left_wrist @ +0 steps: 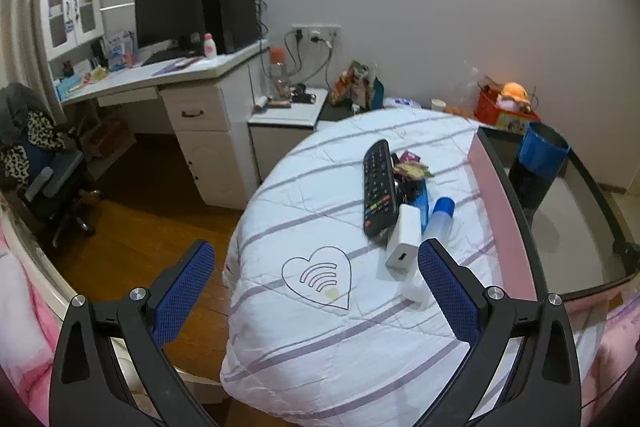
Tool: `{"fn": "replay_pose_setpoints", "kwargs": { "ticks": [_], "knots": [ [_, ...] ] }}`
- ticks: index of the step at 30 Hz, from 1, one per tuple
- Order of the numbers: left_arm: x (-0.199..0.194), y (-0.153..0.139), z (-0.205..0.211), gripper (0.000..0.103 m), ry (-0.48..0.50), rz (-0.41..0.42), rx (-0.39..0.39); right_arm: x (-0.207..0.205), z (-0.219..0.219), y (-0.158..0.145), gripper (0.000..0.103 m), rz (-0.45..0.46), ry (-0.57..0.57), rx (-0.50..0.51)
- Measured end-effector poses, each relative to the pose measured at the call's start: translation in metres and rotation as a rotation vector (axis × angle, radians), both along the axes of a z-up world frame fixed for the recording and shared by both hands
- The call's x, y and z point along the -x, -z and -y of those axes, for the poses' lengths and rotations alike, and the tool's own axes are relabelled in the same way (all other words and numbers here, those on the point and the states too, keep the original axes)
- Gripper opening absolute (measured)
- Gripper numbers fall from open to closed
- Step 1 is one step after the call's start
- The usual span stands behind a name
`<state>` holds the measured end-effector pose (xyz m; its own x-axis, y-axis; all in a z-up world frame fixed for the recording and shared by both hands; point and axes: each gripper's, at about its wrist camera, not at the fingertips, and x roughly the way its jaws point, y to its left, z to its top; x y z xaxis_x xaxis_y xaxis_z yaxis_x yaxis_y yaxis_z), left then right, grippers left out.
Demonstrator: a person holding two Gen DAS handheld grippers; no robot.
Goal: Organize rigid objects
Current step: 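Grasp the clear plastic bottle with blue cap using the left gripper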
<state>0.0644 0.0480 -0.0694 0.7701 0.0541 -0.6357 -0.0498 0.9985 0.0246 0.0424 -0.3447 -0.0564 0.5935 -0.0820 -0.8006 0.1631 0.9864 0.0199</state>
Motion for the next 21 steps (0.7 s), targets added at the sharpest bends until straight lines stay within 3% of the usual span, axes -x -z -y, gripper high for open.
{"fn": "replay_pose_setpoints", "kwargs": {
  "ticks": [10, 21],
  "knots": [
    [-0.01, 0.02, 0.028, 0.103, 0.14, -0.044, 0.009, -0.001, 0.002, -0.001, 0.009, -0.005, -0.014, -0.01],
    [-0.033, 0.055, 0.064, 0.103, 0.252, -0.168, 0.031, -0.001, 0.003, 0.0, 0.011, -0.006, -0.022, -0.016]
  ]
}}
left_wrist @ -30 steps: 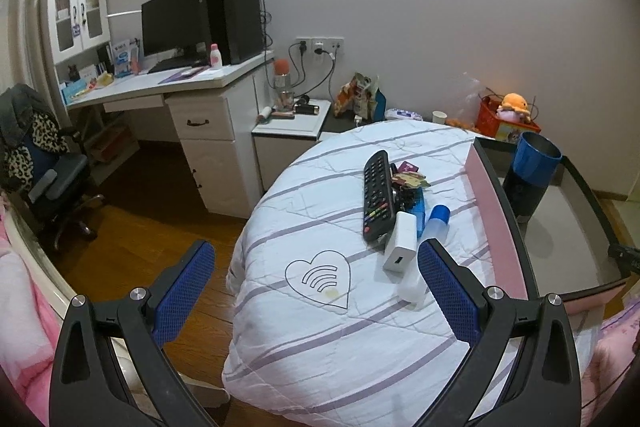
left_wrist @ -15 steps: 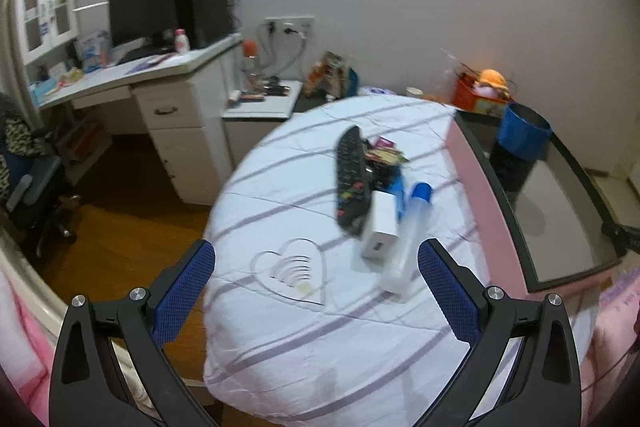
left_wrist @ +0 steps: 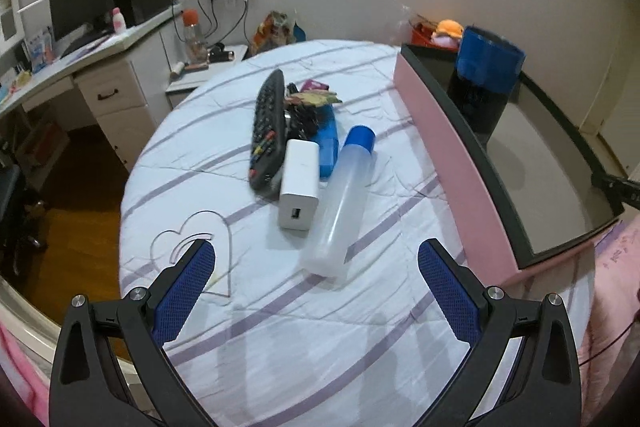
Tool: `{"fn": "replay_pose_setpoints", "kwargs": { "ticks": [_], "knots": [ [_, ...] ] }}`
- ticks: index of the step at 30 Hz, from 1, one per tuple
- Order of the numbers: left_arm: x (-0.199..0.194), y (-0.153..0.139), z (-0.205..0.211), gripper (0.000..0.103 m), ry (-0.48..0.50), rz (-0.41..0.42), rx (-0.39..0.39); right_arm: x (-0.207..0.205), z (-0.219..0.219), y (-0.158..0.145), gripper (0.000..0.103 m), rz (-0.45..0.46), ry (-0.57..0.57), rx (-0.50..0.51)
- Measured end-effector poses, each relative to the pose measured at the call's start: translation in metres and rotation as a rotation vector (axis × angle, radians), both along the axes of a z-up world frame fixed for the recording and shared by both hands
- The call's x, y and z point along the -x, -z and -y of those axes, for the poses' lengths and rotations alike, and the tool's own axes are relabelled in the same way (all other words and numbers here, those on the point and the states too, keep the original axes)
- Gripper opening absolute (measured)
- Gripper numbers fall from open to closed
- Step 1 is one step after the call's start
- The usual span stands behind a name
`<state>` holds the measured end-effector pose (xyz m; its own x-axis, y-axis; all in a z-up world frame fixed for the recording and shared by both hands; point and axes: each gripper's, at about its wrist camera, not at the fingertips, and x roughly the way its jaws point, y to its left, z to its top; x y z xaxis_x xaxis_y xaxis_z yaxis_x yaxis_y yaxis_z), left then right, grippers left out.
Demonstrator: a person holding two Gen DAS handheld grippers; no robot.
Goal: Organize rigid objects
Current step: 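Grasp the clear plastic bottle with blue cap using the left gripper, then carry the clear bottle with the left gripper over the tray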
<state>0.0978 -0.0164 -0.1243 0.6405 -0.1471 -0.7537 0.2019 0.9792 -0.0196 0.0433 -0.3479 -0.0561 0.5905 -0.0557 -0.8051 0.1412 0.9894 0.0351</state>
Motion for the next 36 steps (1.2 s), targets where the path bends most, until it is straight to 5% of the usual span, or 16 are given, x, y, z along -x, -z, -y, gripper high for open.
{"fn": "replay_pose_setpoints", "kwargs": {
  "ticks": [3, 6, 9, 14, 27, 28, 30, 31, 34, 36],
  "knots": [
    [-0.004, 0.003, 0.006, 0.099, 0.016, -0.004, 0.01, 0.001, 0.001, 0.0, 0.011, -0.001, -0.003, -0.003],
    [-0.011, 0.008, 0.01, 0.07, 0.02, -0.023, 0.011, 0.0, 0.002, 0.0, 0.011, -0.001, -0.006, -0.007],
    [-0.017, 0.017, 0.014, 0.065, 0.033, -0.06, -0.012, 0.0, 0.003, 0.0, 0.011, -0.001, -0.01, -0.013],
    [-0.019, 0.026, 0.019, 0.028, 0.06, -0.098, -0.011, -0.001, 0.003, 0.002, 0.011, -0.007, -0.013, -0.014],
    [0.014, 0.023, 0.014, 0.028, 0.155, -0.118, -0.019, -0.004, 0.001, 0.005, 0.011, -0.029, -0.015, -0.007],
    [0.016, 0.023, 0.013, 0.032, 0.156, -0.118, -0.026, -0.004, 0.001, 0.005, 0.011, -0.029, -0.016, -0.007],
    [0.015, 0.023, 0.011, 0.071, 0.137, -0.119, -0.026, -0.005, 0.001, 0.005, 0.011, -0.028, -0.015, -0.009],
    [0.012, 0.023, 0.011, 0.078, 0.118, -0.117, -0.026, -0.005, 0.001, 0.005, 0.011, -0.028, -0.015, -0.008],
    [0.003, 0.019, 0.012, 0.08, 0.094, -0.098, -0.006, -0.005, 0.001, 0.005, 0.011, -0.029, -0.018, -0.007],
    [-0.006, 0.021, 0.014, 0.069, 0.091, -0.109, 0.013, -0.005, 0.002, 0.005, 0.011, -0.03, -0.018, -0.013]
  ]
}}
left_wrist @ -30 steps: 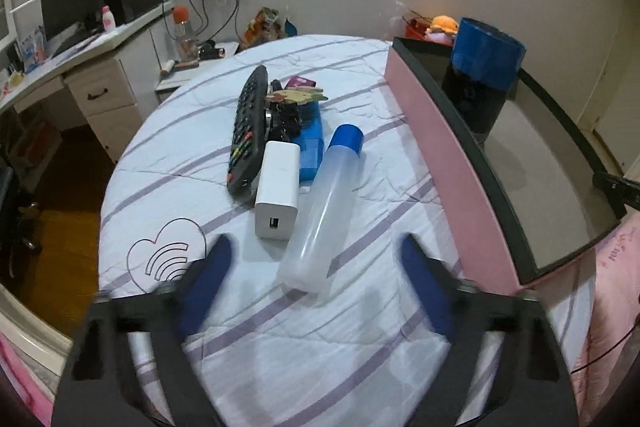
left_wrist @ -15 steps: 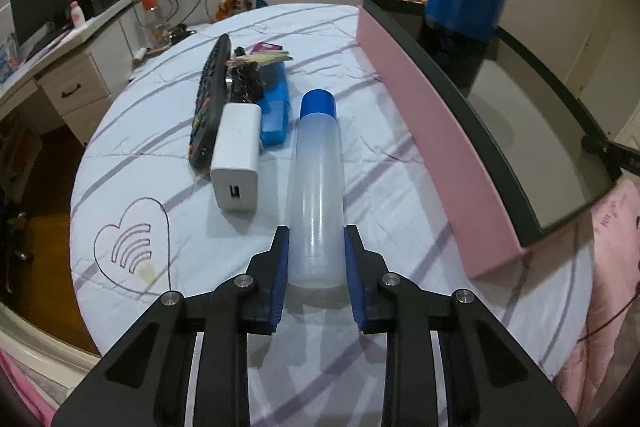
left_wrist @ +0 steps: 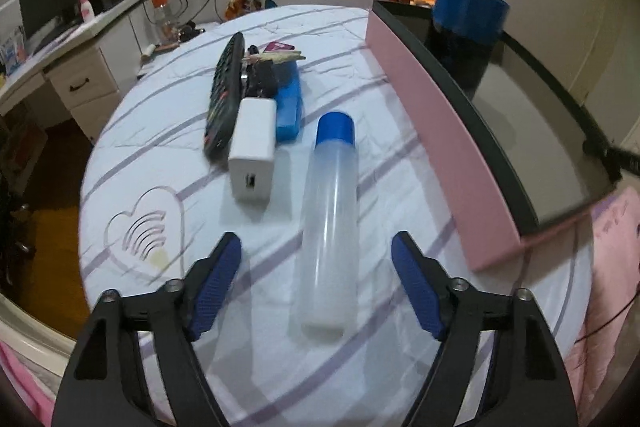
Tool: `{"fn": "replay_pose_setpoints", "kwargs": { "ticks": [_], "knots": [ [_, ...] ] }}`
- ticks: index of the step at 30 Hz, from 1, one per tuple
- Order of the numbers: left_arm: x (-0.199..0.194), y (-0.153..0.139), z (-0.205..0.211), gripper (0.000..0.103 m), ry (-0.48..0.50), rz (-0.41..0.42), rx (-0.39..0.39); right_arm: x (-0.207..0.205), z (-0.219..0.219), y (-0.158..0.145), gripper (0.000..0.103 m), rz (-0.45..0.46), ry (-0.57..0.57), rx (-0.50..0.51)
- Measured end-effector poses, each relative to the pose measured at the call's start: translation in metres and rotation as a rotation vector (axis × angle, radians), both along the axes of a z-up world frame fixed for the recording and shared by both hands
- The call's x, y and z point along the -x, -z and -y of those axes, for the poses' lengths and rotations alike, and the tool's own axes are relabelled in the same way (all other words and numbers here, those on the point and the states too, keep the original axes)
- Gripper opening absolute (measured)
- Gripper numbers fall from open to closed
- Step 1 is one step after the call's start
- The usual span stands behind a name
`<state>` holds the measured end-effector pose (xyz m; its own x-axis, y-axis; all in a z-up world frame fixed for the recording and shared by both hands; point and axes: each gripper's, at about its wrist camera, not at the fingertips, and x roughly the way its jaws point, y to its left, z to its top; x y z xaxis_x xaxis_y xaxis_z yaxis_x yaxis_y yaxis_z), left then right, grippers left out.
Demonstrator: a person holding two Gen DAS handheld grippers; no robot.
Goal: Organize rigid objects
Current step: 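Carry the clear bottle with the left gripper over the tray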
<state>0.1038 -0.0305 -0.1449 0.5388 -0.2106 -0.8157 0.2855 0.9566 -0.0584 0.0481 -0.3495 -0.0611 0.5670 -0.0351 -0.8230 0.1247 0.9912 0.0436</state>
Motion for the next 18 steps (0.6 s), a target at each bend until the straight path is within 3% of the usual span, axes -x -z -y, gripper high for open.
{"fn": "replay_pose_setpoints", "kwargs": {
  "ticks": [1, 2, 5, 12, 18],
  "knots": [
    [-0.004, 0.003, 0.002, 0.049, 0.001, -0.011, -0.008, 0.0, 0.0, 0.0, 0.011, 0.0, -0.001, 0.0],
    [-0.006, 0.005, 0.004, 0.038, 0.001, -0.016, -0.025, 0.0, 0.0, 0.0, 0.011, 0.0, -0.001, -0.001],
    [-0.005, 0.005, 0.009, 0.027, 0.025, -0.004, -0.043, 0.0, 0.0, 0.0, 0.011, 0.001, -0.002, -0.009],
    [0.001, -0.001, 0.001, 0.026, -0.007, 0.015, -0.039, 0.001, 0.0, 0.0, 0.011, 0.001, -0.005, -0.01],
    [0.015, -0.027, -0.003, 0.026, -0.017, 0.086, -0.046, 0.0, 0.0, 0.0, 0.011, 0.0, -0.005, -0.008]
  ]
}}
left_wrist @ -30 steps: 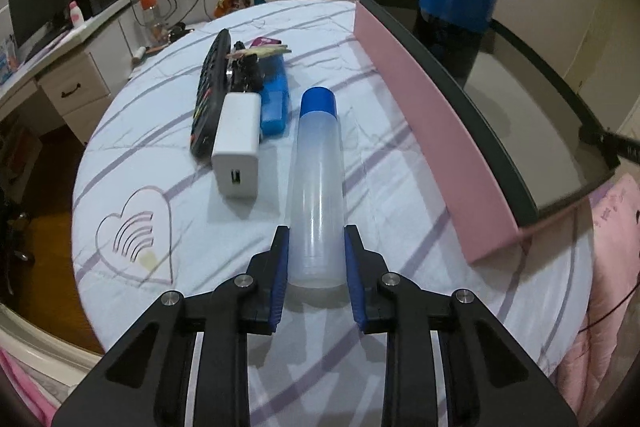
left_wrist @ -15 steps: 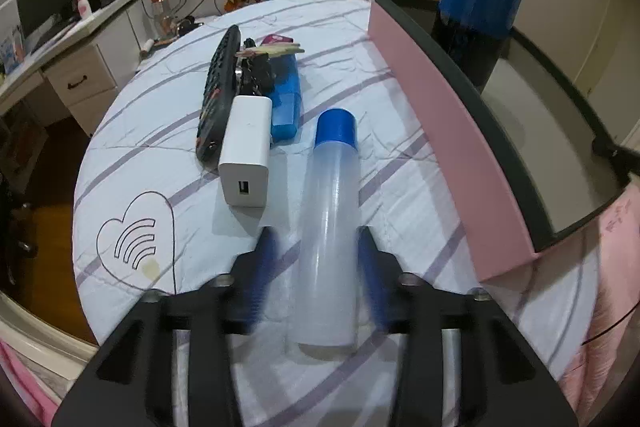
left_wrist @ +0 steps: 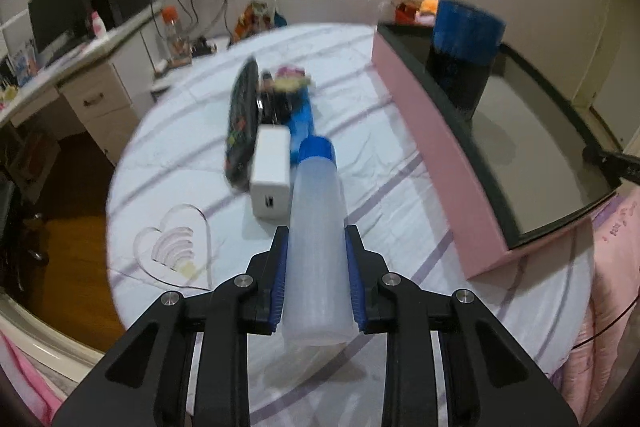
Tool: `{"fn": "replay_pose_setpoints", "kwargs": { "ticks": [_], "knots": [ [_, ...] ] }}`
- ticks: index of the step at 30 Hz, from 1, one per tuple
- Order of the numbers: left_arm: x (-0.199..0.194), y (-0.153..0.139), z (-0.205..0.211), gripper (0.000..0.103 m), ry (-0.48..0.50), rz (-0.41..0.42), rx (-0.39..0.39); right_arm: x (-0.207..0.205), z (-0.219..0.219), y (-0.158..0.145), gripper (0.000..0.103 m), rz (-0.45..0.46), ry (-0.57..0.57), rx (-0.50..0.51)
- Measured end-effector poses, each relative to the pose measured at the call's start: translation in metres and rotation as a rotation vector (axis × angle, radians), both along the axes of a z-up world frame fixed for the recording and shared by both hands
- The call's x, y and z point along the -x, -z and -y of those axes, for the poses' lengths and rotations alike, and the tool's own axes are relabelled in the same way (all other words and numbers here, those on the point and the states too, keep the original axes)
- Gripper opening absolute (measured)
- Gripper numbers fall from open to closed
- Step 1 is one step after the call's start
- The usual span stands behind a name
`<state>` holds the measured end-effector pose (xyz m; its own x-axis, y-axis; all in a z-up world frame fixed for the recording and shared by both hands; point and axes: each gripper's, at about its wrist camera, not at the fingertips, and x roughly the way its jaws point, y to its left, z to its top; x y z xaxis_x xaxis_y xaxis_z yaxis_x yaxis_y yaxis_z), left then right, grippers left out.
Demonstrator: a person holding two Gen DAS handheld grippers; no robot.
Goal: Organize rigid objects
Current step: 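Carry the clear bottle with the left gripper over the tray, then lower the bottle into the tray beside the cup and open the left gripper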
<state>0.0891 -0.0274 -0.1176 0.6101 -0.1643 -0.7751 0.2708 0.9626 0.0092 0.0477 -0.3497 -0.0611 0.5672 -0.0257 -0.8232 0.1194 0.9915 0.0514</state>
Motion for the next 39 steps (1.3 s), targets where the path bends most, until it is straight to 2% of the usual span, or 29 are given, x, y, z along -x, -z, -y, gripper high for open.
{"fn": "replay_pose_setpoints", "kwargs": {
  "ticks": [6, 13, 23, 29, 39],
  "knots": [
    [0.011, -0.031, 0.004, 0.026, 0.019, 0.084, 0.021, 0.0, -0.001, 0.0, 0.011, 0.002, 0.0, -0.009],
    [0.021, -0.046, 0.012, 0.026, 0.046, 0.111, 0.031, 0.001, 0.0, 0.0, 0.011, 0.002, -0.002, -0.013],
    [0.037, -0.069, 0.061, 0.026, 0.191, 0.158, 0.039, 0.002, 0.003, 0.001, 0.011, 0.004, -0.005, -0.021],
    [0.03, -0.065, 0.102, 0.026, 0.277, 0.136, 0.047, 0.003, 0.005, 0.002, 0.012, 0.006, -0.006, -0.032],
    [0.002, -0.035, 0.159, 0.026, 0.368, 0.04, 0.011, 0.002, 0.004, 0.002, 0.012, 0.003, -0.01, -0.042]
  ]
}}
